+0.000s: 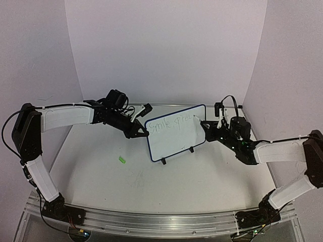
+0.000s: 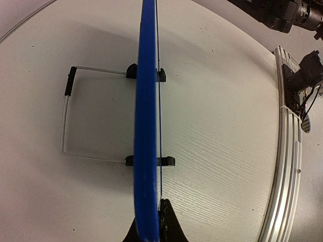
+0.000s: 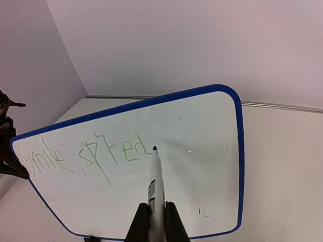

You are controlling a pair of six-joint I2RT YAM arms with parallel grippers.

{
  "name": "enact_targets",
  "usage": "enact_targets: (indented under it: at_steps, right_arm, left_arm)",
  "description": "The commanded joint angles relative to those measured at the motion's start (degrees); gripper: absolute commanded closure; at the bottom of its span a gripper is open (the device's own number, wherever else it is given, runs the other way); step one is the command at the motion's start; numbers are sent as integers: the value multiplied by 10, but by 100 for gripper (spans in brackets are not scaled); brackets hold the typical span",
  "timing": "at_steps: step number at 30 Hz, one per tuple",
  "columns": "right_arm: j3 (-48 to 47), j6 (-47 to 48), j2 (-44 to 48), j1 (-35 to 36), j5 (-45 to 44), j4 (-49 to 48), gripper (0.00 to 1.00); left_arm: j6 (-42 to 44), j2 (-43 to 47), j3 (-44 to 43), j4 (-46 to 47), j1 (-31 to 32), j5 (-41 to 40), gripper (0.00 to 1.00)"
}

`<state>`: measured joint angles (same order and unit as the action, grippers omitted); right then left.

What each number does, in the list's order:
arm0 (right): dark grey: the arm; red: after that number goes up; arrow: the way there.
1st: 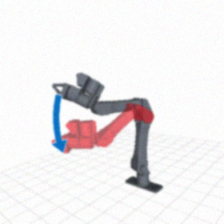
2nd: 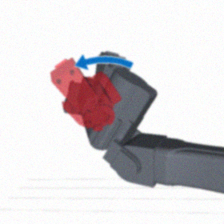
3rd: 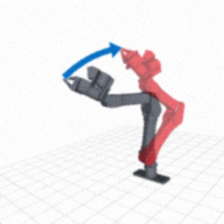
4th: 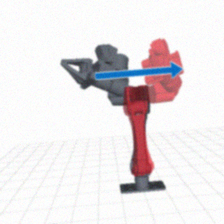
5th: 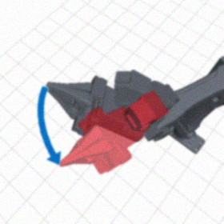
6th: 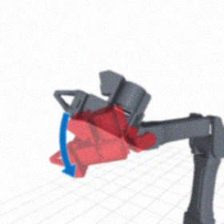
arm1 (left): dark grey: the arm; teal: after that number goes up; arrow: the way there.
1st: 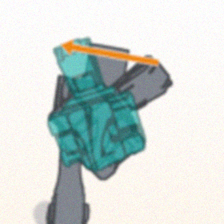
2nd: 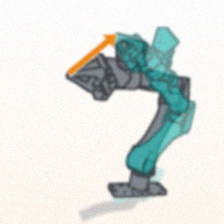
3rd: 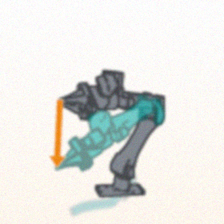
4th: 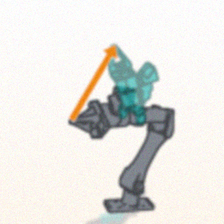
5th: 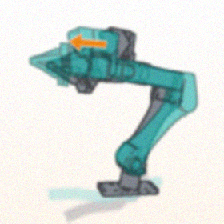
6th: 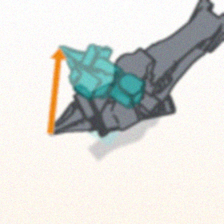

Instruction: Write a sentence on the whiteboard

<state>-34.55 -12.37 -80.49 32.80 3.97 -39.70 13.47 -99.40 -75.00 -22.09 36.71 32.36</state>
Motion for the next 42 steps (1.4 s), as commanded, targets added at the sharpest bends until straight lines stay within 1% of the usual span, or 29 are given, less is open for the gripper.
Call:
enact_targets:
  at_steps: [1,13,20,27,42]
  right_arm:
    - [-33,10,-27,-2,-4,-29,100]
    - [-51,16,-51,-2,-16,-41,100]
    - [-52,20,-61,-2,7,-42,100]
    - [-33,16,-55,-2,18,-40,100]
    - [-26,8,-63,-2,-23,-31,100]
  left_arm:
    - [17,-18,-12,-43,3,-33,100]
    - [16,-20,-12,-42,3,-32,100]
    - [17,-22,-12,-42,3,-31,100]
    - [17,-24,-13,-42,3,-32,100]
    - [17,-24,-13,-43,3,-32,100]
